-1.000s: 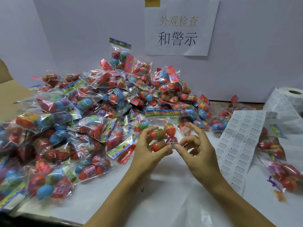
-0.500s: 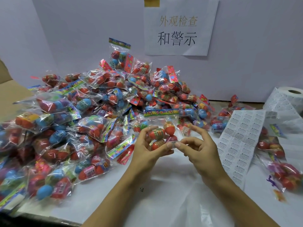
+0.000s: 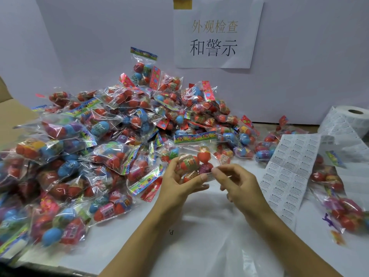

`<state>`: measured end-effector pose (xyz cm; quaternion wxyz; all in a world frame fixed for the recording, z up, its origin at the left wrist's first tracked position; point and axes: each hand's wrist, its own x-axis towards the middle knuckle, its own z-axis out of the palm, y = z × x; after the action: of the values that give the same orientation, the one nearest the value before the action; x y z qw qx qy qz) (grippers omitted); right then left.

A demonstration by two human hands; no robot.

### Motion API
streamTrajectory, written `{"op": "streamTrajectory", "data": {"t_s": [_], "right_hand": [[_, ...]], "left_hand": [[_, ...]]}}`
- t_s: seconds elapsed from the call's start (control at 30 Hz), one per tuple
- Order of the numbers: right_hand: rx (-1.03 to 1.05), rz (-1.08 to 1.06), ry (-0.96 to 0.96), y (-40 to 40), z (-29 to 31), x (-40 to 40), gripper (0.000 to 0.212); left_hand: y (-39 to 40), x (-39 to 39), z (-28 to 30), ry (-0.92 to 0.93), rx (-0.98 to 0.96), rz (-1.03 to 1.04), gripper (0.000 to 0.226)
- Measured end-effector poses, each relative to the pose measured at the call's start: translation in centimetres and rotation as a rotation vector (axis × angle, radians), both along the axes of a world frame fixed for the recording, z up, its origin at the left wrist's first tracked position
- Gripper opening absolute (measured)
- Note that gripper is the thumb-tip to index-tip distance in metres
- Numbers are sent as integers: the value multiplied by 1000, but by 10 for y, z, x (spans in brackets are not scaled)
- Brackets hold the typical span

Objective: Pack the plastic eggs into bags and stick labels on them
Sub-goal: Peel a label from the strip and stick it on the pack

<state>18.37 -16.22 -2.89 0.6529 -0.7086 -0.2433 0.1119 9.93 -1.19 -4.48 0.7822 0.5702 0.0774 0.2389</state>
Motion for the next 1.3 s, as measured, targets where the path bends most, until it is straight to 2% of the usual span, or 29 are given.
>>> {"op": "streamTrajectory", "data": {"t_s": [0.13, 0.27, 0.33, 0.47, 0.57, 0.77, 0.9, 1.07, 1.3], "right_hand": [[32, 82, 49, 0, -1, -1, 30], [87, 43, 150, 1, -1, 2, 52], [96, 37, 143, 1, -2, 2, 56], [71, 96, 132, 1, -2, 2, 52], [31, 123, 153, 1, -1, 1, 53], [59, 90, 142, 2, -2, 1, 54], [97, 48, 97, 2, -4, 2, 43], [127, 23, 81, 1, -3, 2, 53], [148, 10, 67, 0, -4, 4, 42]], "left_hand": [[2, -1, 0, 27, 11, 14, 72], [1, -1, 1, 29, 25, 9, 72], [0, 0, 1, 24, 15, 5, 73], [0, 1, 1, 19, -47, 16, 72], [2, 1, -2, 31, -20, 36, 69], [3, 2, -3, 62, 22, 85, 60], [2, 1, 1, 72, -30, 52, 68], [0, 0, 2, 71, -38, 29, 63], [2, 2, 1, 76, -47, 55, 63]]}}
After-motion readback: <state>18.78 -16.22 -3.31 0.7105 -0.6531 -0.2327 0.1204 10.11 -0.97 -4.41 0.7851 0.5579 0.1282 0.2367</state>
